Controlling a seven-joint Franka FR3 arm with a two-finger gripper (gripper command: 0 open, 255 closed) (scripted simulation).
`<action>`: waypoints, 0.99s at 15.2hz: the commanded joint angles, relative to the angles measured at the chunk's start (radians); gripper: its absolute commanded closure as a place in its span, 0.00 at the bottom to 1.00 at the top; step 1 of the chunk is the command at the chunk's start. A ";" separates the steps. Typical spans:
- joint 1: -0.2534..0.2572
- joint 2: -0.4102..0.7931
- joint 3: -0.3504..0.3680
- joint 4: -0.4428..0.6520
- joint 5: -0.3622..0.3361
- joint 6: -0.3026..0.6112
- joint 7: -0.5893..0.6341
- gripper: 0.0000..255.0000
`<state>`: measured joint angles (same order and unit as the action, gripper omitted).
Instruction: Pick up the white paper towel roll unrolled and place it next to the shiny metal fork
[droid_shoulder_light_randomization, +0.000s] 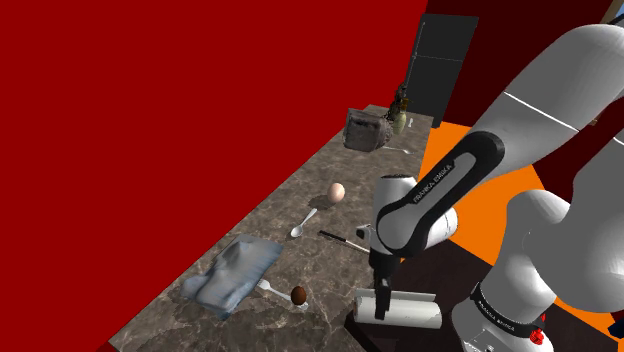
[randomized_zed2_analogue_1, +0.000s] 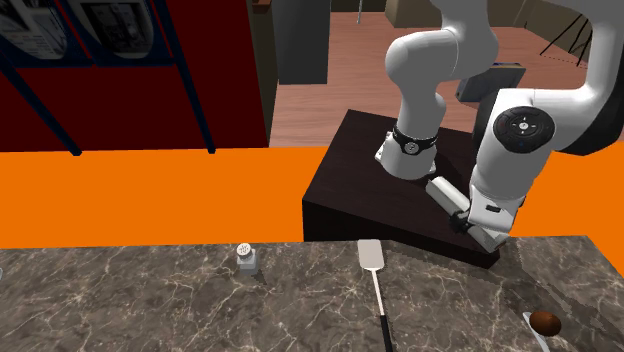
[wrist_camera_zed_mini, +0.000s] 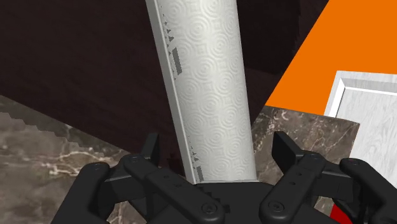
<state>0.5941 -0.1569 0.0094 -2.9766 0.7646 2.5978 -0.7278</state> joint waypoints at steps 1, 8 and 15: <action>0.005 0.010 0.001 0.002 0.013 0.008 -0.008 0.00; 0.005 0.010 0.001 0.002 0.013 0.008 -0.008 1.00; 0.005 0.010 0.001 0.002 0.013 0.008 -0.008 1.00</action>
<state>0.5996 -0.1472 0.0110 -2.9740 0.7777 2.6052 -0.7358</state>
